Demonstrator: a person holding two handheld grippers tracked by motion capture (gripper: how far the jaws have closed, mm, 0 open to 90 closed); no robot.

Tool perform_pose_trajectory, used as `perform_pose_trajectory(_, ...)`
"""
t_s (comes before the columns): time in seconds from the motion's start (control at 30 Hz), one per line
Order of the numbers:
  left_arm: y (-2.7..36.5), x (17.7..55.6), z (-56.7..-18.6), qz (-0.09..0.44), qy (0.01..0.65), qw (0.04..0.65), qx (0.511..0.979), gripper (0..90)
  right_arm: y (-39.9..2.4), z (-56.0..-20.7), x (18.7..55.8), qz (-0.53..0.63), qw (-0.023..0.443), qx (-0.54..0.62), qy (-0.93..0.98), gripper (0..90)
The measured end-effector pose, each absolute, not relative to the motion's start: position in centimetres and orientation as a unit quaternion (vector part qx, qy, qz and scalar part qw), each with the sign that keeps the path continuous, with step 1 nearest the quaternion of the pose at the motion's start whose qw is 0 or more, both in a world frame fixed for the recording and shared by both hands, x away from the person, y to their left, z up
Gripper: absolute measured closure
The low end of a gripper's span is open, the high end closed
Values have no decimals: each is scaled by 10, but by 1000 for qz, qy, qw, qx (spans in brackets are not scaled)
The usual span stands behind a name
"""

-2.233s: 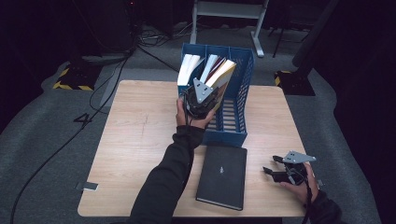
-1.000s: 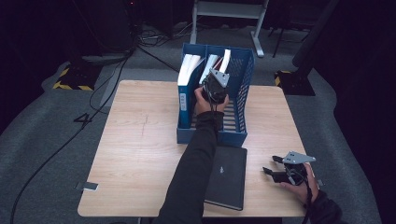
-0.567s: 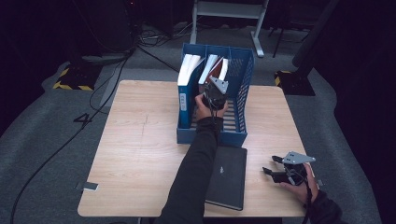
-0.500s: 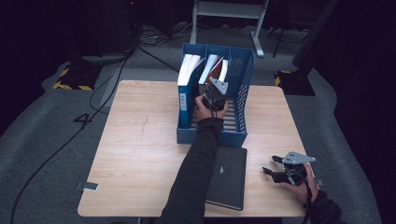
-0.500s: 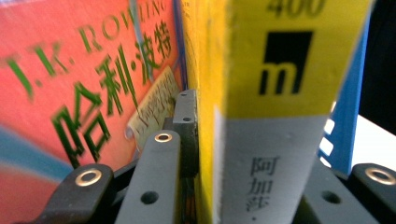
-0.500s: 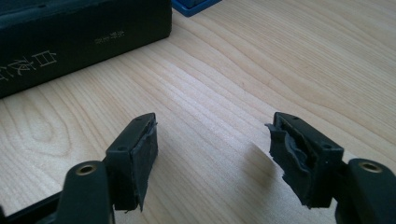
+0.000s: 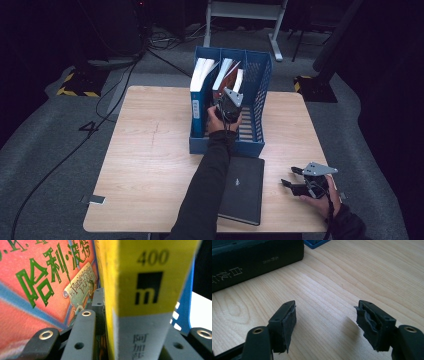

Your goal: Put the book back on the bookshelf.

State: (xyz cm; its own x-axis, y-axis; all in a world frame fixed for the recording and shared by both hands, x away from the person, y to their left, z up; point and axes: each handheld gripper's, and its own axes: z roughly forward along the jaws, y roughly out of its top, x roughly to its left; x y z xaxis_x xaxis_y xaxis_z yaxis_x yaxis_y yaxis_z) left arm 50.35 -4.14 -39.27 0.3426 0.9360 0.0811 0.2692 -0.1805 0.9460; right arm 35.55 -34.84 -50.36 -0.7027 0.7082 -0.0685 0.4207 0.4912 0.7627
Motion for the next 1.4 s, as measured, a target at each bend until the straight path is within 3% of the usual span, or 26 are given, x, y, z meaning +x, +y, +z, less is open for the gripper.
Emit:
perform_pose_trajectory(0.57, -37, 493, -394, 349, 415, 451, 709, 666, -348, -504, 356, 377, 192, 336, 842, 318)
perform_pose_trajectory(1.13, -5, 455, -404, 280, 347, 451, 773, 471, -349, -504, 356, 377, 188, 340, 841, 311)
perform_pose_trajectory(1.23, -2, 453, -406, 277, 345, 438, 783, 512, -348, -504, 356, 376, 190, 341, 841, 310)
perform_pose_trajectory(1.4, 0, 455, -409, 275, 347, 423, 791, 667, -348, -504, 356, 376, 190, 341, 840, 310)
